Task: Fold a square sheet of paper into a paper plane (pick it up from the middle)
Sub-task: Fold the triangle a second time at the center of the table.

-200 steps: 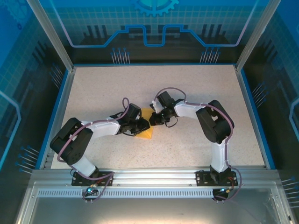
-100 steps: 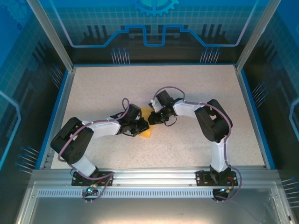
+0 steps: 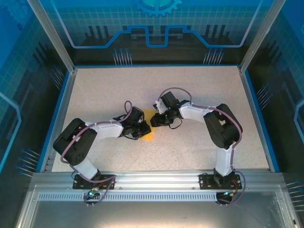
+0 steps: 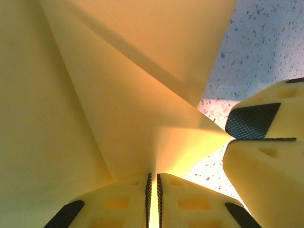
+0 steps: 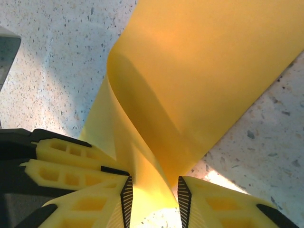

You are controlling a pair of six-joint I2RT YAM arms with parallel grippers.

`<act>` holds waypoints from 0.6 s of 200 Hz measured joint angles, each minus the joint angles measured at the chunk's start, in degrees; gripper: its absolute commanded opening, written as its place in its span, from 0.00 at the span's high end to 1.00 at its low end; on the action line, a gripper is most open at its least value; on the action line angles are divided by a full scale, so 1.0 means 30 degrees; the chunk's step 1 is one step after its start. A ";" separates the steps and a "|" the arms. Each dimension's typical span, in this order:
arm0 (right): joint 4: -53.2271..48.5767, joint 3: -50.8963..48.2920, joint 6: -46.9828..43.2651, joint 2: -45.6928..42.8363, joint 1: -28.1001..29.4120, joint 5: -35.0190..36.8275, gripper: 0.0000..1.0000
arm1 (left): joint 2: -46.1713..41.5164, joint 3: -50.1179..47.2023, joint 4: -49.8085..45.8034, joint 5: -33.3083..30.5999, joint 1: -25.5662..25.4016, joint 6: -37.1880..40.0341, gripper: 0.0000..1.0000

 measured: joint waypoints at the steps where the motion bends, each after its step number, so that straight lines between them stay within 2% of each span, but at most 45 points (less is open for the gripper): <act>1: 0.0000 -0.0007 0.0015 -0.0007 0.0000 0.0007 0.65 | 0.0000 0.0000 0.0000 0.0000 0.0000 0.0000 0.83; 53: 0.0000 -0.0270 0.0372 -0.0007 0.0000 0.0051 0.64 | 0.0000 0.0000 0.0007 0.0000 0.0000 0.0000 0.83; 69: 0.0000 -0.0270 0.0488 0.0029 0.0000 0.0029 0.69 | 0.0000 0.0000 0.0000 0.0000 0.0000 0.0000 0.83; 101: 0.0109 -0.0270 0.0517 0.0146 0.0029 -0.0197 0.85 | 0.0000 0.0000 -0.0007 0.0000 0.0000 0.0000 0.83; 120: 0.0138 -0.0270 0.0444 0.0175 0.0109 -0.0321 0.89 | 0.0000 0.0000 -0.0007 0.0000 0.0000 0.0000 0.82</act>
